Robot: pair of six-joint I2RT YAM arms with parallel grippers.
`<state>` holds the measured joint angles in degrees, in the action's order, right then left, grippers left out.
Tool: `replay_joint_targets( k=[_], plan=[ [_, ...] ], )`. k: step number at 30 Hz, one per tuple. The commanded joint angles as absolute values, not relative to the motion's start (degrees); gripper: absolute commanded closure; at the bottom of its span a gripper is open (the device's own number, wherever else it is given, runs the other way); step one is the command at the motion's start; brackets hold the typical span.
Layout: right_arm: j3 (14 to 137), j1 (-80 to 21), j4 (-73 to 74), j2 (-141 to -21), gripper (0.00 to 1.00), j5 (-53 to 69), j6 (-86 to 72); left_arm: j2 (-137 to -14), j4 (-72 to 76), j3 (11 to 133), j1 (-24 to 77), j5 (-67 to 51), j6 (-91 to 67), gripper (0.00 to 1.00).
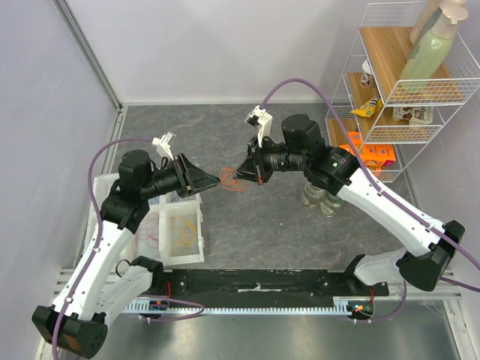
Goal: Untangle the cables
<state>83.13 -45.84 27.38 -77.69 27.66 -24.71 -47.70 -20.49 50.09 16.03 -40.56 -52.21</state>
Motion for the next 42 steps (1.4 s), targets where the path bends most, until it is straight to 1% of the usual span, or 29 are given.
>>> replay_joint_targets(
  k=[1,9,16,18,20,22,24,26,27,30,31,32,35,37,38,40,41,42],
  plan=[
    [84.5,-45.6,24.8,-77.6,1.00,28.7,-25.1,-47.0,-16.3,51.4,18.1,-39.5,-51.1,0.58],
    [83.9,-45.6,24.7,-77.2,1.00,28.7,-25.3,-46.9,-15.8,50.7,18.2,-41.0,-51.4,0.58],
    [83.8,-45.6,24.6,-77.4,1.00,28.9,-25.3,-46.4,-13.0,49.7,18.1,-44.3,-50.6,0.53],
    [83.8,-45.6,24.7,-77.4,1.00,28.9,-25.1,-46.3,-13.7,49.8,18.2,-45.4,-50.2,0.54],
    [83.8,-45.6,24.6,-77.5,1.00,28.7,-25.1,-45.3,-12.8,49.5,18.1,-46.3,-50.1,0.59],
    [83.7,-45.6,24.5,-77.6,1.00,28.7,-25.0,-44.0,-12.8,49.5,18.2,-46.3,-48.6,0.59],
    [83.8,-45.7,24.6,-77.6,1.00,28.7,-25.0,-42.9,-18.9,51.1,18.0,-42.6,-45.5,0.58],
    [83.8,-45.6,24.4,-77.7,1.00,28.7,-25.0,-41.8,-28.2,52.9,18.2,-35.3,-43.2,0.50],
    [83.8,-45.6,24.3,-77.9,1.00,28.8,-25.1,-41.1,-29.6,52.9,18.2,-32.0,-43.0,0.47],
    [84.1,-45.6,24.3,-78.3,1.00,29.4,-25.0,-38.0,-25.8,50.8,18.2,-32.4,-43.8,0.39],
    [84.2,-45.6,24.3,-78.4,1.00,29.5,-25.0,-37.4,-24.4,50.1,18.2,-33.3,-44.1,0.31],
    [84.1,-45.6,24.3,-78.4,1.00,29.6,-25.0,-37.2,-23.7,49.8,18.3,-34.0,-43.9,0.29],
    [84.2,-45.6,24.3,-78.5,1.00,29.6,-25.0,-37.4,-24.1,50.8,18.2,-35.1,-41.4,0.28],
    [84.2,-45.6,24.3,-78.4,1.00,29.6,-25.0,-37.3,-23.8,51.0,18.1,-34.7,-40.2,0.28],
    [84.2,-45.6,24.3,-78.4,1.00,29.6,-25.0,-37.4,-23.6,51.0,18.2,-34.4,-39.6,0.30],
    [84.2,-45.6,24.2,-78.4,1.00,29.6,-25.1,-38.5,-23.3,51.2,18.2,-34.5,-38.4,0.42],
    [84.3,-45.6,24.3,-78.6,1.00,29.6,-25.1,-39.4,-23.3,51.4,18.2,-34.8,-37.8,0.46],
    [84.4,-45.6,24.3,-78.5,1.00,29.6,-25.2,-40.2,-23.0,51.6,18.2,-35.4,-37.4,0.48]
  ],
)
